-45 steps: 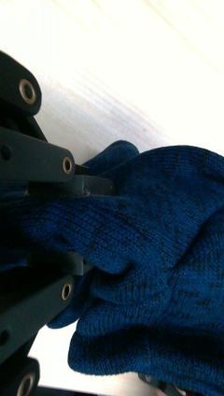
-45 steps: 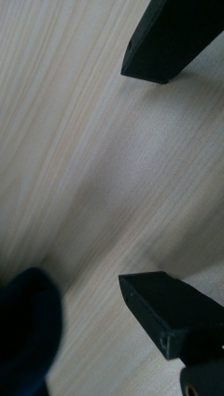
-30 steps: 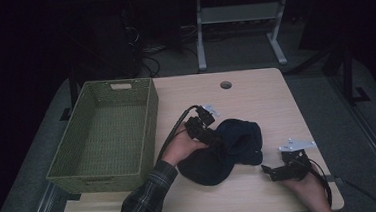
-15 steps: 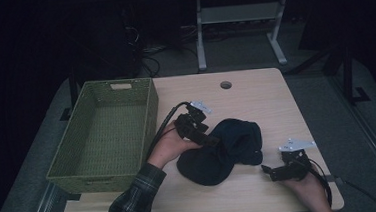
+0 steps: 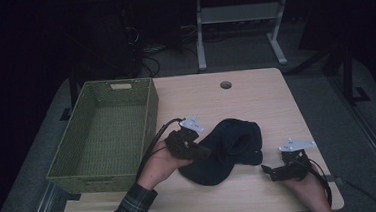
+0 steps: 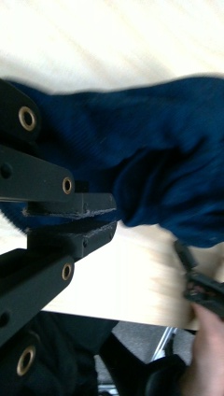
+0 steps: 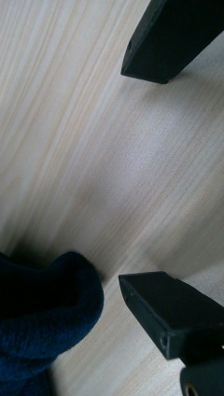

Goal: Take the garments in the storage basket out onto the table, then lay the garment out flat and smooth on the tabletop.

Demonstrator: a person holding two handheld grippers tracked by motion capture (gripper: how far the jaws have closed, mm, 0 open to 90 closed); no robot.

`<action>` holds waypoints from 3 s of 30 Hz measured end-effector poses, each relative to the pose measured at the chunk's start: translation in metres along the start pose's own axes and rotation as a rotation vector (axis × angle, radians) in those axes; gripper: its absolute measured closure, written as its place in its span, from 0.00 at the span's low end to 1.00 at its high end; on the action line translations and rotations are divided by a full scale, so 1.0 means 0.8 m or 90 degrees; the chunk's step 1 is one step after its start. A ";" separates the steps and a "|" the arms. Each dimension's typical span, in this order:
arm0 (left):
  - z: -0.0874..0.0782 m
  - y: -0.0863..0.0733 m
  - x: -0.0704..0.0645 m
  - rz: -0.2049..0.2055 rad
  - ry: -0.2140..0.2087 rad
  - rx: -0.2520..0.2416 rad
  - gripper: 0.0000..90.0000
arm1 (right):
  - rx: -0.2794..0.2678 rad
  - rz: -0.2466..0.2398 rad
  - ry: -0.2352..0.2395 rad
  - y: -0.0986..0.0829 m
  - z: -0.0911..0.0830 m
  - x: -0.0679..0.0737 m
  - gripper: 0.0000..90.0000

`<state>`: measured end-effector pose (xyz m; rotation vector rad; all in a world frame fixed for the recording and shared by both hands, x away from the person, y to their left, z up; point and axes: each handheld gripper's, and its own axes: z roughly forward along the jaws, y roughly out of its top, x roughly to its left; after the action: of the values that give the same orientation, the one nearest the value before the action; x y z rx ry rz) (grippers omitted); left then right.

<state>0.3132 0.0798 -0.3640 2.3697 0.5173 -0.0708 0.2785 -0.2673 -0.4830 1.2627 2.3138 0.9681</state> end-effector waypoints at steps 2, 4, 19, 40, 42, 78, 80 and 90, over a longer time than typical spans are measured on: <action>0.004 -0.008 -0.004 0.000 -0.001 0.009 0.95 | 0.000 0.001 0.000 0.000 0.000 0.000 0.02; 0.008 -0.018 -0.007 -0.001 -0.001 0.020 0.96 | -0.001 0.002 0.000 0.000 0.000 0.000 0.02; 0.053 -0.066 -0.006 -0.016 0.007 0.060 0.98 | 0.000 0.001 0.000 0.000 0.000 0.000 0.02; 0.079 -0.076 0.006 -0.006 0.016 0.072 0.98 | 0.009 -0.010 0.015 0.001 -0.009 -0.002 0.16; 0.079 -0.076 0.006 -0.007 0.016 0.072 0.98 | 0.002 -0.008 0.020 0.002 -0.015 -0.003 0.16; 0.079 -0.078 0.008 -0.017 0.012 0.069 0.98 | -0.072 -0.035 0.209 0.062 -0.019 0.017 0.81; 0.078 -0.078 0.008 -0.015 0.013 0.069 0.98 | -0.076 -0.037 0.207 0.063 -0.021 0.017 0.83; 0.079 -0.078 0.006 -0.017 0.016 0.067 0.98 | -0.074 -0.052 0.190 0.079 -0.033 0.016 0.85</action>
<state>0.2998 0.0824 -0.4517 2.4697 0.5692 -0.0820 0.2948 -0.2437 -0.4193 1.0282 2.4620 1.3197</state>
